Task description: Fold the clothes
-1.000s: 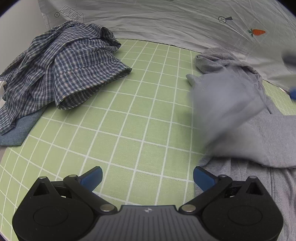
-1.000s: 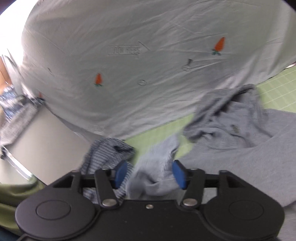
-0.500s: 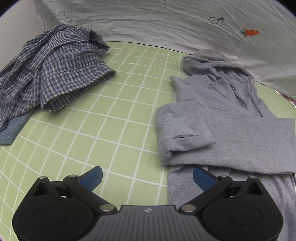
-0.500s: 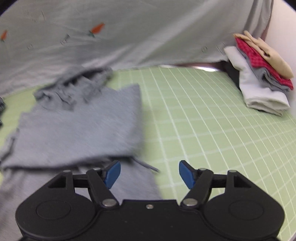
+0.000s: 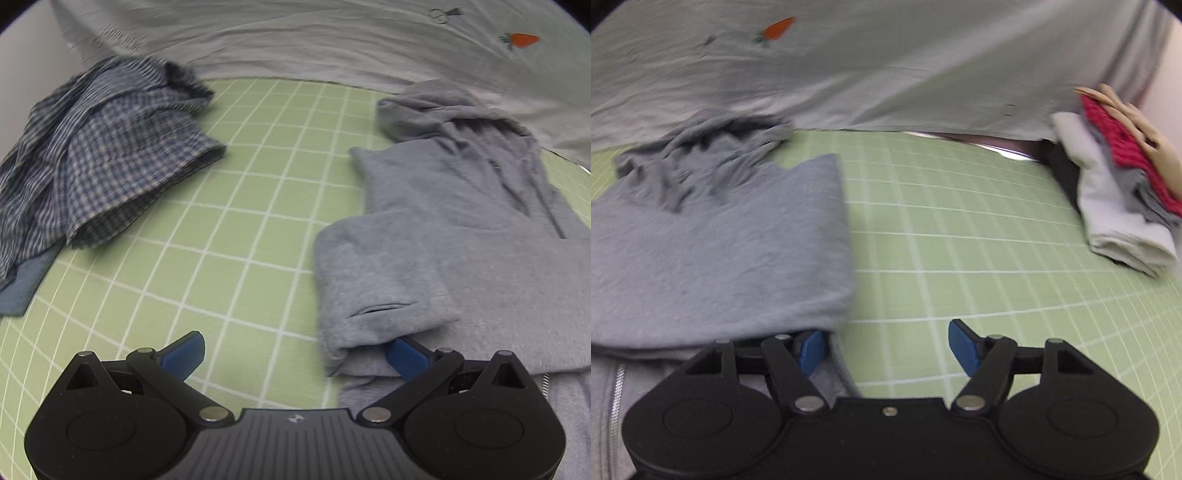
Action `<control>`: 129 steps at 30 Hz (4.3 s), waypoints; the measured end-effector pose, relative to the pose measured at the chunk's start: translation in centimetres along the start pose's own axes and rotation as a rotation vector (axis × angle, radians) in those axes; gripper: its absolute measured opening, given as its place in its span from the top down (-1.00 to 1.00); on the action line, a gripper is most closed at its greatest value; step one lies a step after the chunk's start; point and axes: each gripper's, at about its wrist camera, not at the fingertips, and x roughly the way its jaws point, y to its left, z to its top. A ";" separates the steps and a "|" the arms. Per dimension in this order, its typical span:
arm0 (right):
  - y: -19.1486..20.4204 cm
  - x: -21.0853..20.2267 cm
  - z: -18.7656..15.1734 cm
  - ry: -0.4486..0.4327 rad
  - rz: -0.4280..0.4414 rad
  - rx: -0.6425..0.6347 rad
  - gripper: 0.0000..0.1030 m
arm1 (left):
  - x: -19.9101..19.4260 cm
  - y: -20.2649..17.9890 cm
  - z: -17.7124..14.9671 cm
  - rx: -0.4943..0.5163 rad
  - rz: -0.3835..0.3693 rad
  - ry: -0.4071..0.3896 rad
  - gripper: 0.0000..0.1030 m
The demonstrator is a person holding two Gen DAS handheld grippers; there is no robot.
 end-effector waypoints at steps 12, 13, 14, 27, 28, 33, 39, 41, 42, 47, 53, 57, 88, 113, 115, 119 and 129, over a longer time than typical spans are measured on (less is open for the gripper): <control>-2.0 -0.5 -1.1 0.039 -0.052 0.113 -0.25 | -1.5 -1.0 1.2 0.084 -0.105 -0.103 0.00; -2.1 -0.7 -1.1 0.037 -0.052 0.122 -0.25 | -1.5 -1.1 1.4 0.084 -0.125 -0.108 0.17; -2.2 -0.8 -1.2 0.036 -0.051 0.132 -0.25 | -1.6 -1.2 1.6 0.079 -0.146 -0.111 0.65; -3.5 -1.7 -1.7 0.029 -0.058 0.232 -0.24 | -6.5 -8.0 5.9 0.182 -0.444 -0.214 0.90; -3.7 -1.7 -1.8 0.029 -0.060 0.238 -0.24 | -6.7 -9.0 5.6 0.211 -0.472 -0.210 0.88; -4.4 -1.6 -1.7 0.034 -0.078 0.253 -0.24 | -6.0 -11.6 3.8 0.280 -0.361 -0.191 -0.68; -4.4 -1.9 -0.2 0.009 -0.068 0.263 -0.26 | -4.5 -7.6 4.0 0.151 -0.214 -0.158 -0.86; -4.0 -2.0 0.9 -0.010 -0.030 0.281 -0.36 | -3.7 -6.5 4.0 0.125 -0.169 -0.134 -0.88; -3.6 -2.0 1.5 -0.018 -0.001 0.278 -0.39 | -3.3 -5.9 4.0 0.112 -0.146 -0.122 -0.90; 1.1 -2.3 4.8 -0.072 0.137 0.185 -0.48 | -1.3 -4.6 3.4 0.088 -0.072 -0.053 -0.91; 7.5 -2.0 6.4 -0.049 0.376 0.084 -0.36 | 0.4 -5.1 2.6 0.096 -0.064 0.019 -0.93; 10.9 -1.1 5.6 0.027 0.466 0.004 -0.05 | 1.2 -5.3 2.4 0.085 -0.065 0.044 -0.99; 11.8 -2.6 5.7 0.019 0.570 -0.097 0.82 | 1.4 -4.9 3.9 0.070 -0.130 0.034 -1.00; 2.6 1.2 8.4 -0.006 0.152 0.043 -0.88 | -1.0 -4.9 6.7 0.032 -0.208 -0.069 -1.00; 2.7 1.4 8.9 -0.011 0.160 0.041 -0.92 | -0.9 -5.0 7.3 0.058 -0.214 -0.082 -1.00; 3.0 2.1 9.8 -0.013 0.162 0.035 -1.00 | -0.6 -5.5 8.5 0.097 -0.209 -0.097 -1.00; 3.9 5.9 13.0 -0.015 0.170 0.041 -1.00 | 2.9 -5.7 13.3 0.088 -0.162 -0.098 -1.00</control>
